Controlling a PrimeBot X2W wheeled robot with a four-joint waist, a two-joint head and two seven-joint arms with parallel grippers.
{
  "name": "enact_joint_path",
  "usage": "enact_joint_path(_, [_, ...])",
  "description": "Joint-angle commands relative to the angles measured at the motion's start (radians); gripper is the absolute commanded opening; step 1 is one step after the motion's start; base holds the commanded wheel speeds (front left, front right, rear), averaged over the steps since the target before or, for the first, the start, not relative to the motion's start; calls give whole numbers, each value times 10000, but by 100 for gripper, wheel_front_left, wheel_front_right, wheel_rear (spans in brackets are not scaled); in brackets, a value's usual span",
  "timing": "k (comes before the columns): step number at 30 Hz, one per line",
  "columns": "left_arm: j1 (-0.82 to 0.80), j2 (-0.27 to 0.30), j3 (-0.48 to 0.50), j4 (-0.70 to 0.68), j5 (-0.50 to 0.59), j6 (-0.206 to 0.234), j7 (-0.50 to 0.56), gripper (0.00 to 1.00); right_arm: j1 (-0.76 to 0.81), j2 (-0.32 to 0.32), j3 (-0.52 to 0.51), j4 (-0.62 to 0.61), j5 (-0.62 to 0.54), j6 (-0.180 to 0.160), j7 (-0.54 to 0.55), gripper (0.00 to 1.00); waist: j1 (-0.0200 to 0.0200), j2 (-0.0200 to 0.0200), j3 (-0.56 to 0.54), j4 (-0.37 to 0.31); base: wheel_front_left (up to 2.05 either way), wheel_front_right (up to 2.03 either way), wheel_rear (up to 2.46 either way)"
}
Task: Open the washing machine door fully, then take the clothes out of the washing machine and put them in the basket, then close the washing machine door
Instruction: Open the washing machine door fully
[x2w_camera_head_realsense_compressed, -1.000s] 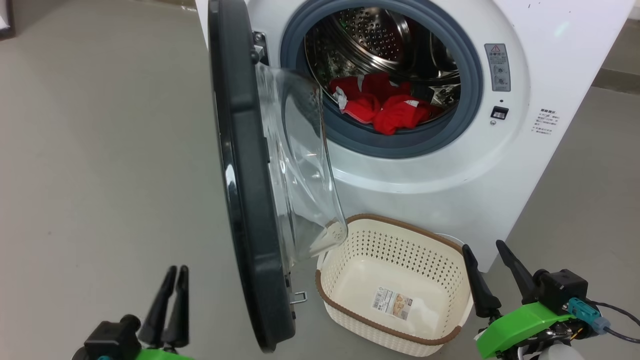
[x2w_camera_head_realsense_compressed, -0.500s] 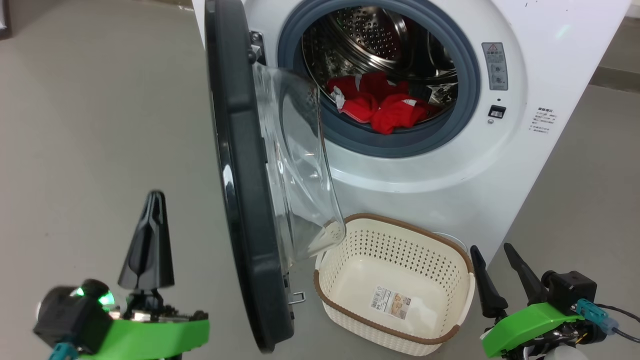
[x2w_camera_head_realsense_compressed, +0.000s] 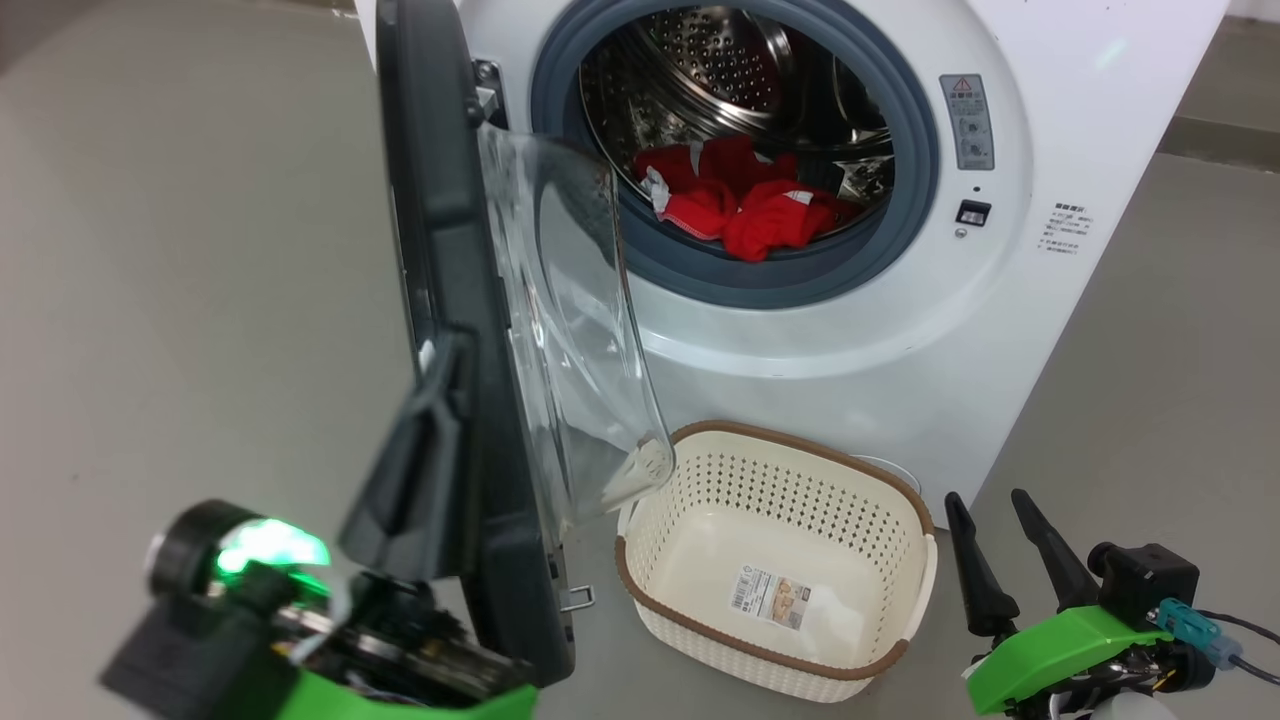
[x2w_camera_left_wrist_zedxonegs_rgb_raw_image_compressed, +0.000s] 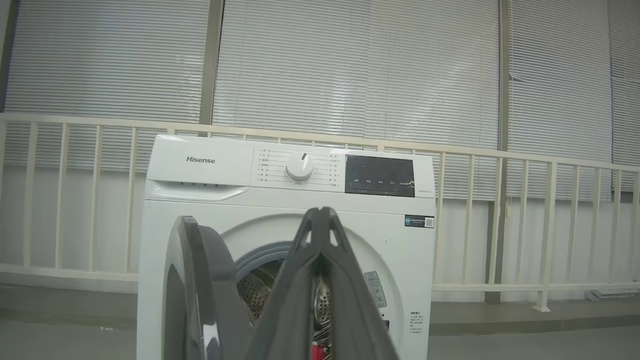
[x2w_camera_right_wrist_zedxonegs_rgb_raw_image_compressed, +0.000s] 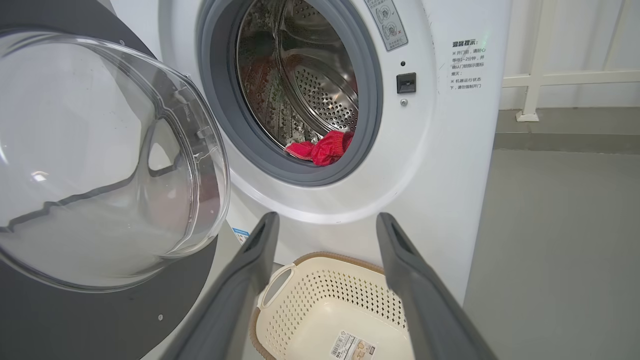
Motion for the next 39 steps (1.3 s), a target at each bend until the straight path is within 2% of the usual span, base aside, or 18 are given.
enact_joint_path(1, [-380, 104, -67, -393, -61, -1, 333, 0, -458, -11, 251, -205, 49, 48, -91, 100, 0, -1, 36, -22, 0, 0, 0])
enact_joint_path(8, [-238, 104, -1232, -228, -422, 65, 1146, 0, -508, -11, 253, -152, -7, 48, -91, 100, 0, -1, 81, -16, 0, 0, 0])
enact_joint_path(12, [-46, 104, -1834, 613, -898, 212, 1545, 0, -540, -11, 289, -87, 14, 48, -91, 100, 0, -1, 116, -52, 0, 0, 0])
enact_joint_path(17, [142, 104, -2109, 1652, -1085, 400, 1620, 0, -557, -11, 360, -41, 45, 48, -91, 100, 0, -1, 179, -138, 0, 0, 0])
enact_joint_path(27, [292, 171, -1710, 3273, -1046, 1073, 1794, 0, -397, -11, 307, 62, 170, 48, -91, 100, 0, -1, 172, -189, 0, 0, 0])
enact_joint_path(39, [400, 365, -916, 3976, -1066, 1747, 1364, 0, -256, -11, 343, 173, 283, 48, -91, 100, 0, -1, 73, -21, 0, 0, 0])
